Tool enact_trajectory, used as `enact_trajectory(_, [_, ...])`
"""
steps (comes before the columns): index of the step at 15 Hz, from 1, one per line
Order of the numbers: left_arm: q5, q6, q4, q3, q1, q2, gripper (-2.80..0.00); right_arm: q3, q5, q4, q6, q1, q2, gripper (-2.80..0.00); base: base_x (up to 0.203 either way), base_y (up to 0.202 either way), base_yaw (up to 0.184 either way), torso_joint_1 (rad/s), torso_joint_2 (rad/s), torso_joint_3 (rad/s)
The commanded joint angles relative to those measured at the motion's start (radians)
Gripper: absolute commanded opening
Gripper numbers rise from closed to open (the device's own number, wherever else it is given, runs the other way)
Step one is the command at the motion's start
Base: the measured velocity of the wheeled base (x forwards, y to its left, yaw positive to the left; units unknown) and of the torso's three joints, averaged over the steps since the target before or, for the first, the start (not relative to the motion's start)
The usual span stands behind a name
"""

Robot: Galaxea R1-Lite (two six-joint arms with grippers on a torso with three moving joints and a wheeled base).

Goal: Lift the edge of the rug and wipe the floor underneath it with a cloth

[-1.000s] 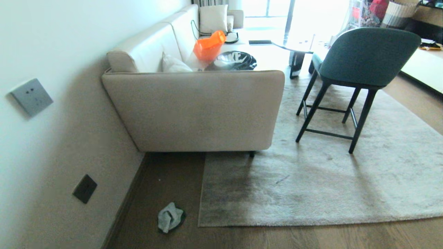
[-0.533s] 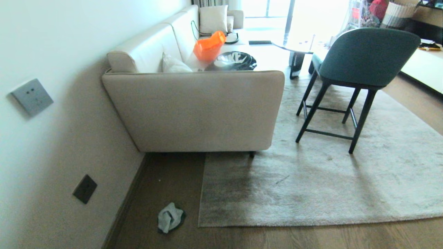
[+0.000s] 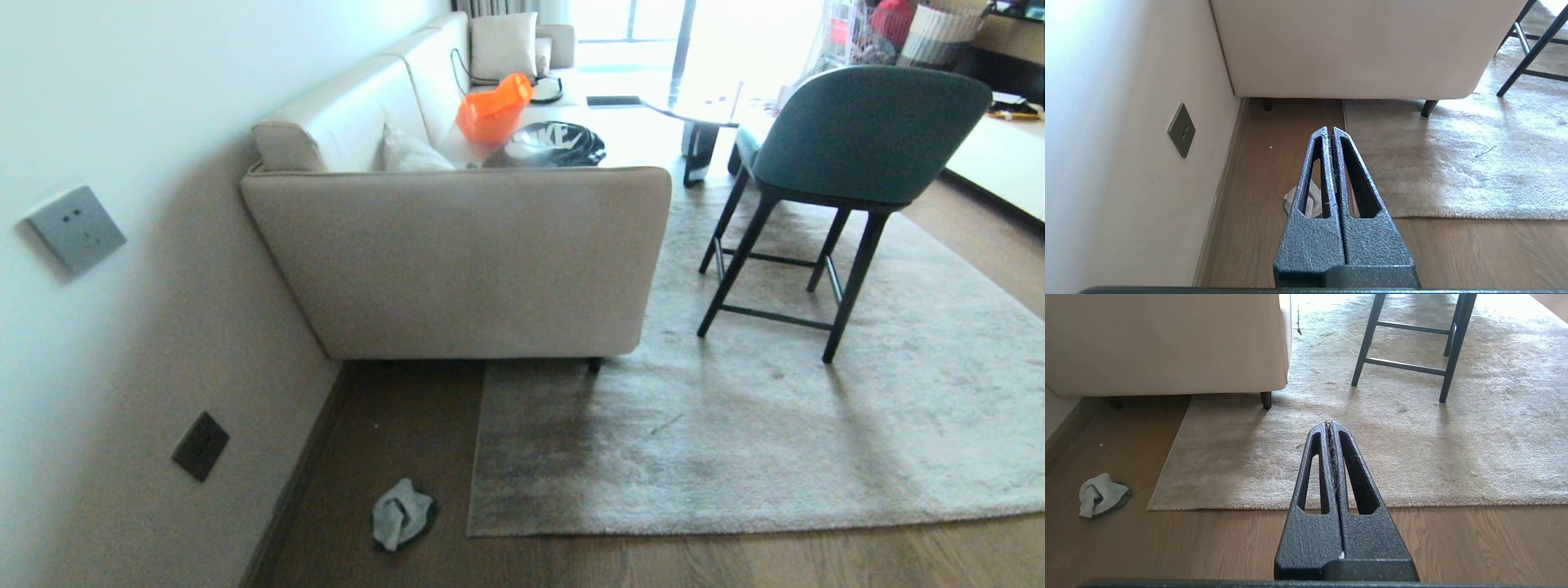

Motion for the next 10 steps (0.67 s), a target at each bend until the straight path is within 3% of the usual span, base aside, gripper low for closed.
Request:
enact_trajectory(1, [0.0,-0.001,-0.001,0.001,0.0,0.0,-2.8,0.0,0.0,0.0,0.0,0.0,0.001,-2.8,0.0,0.0,0.0,0.0,0.0,0.0])
enact_trajectory(10, [0.0,-0.001,-0.001,0.0,0.0,0.0,-2.8,0.0,0.0,0.0,-0.003,0.0,0.001,-2.8,0.0,0.0,0.0,0.0,0.0,0.0])
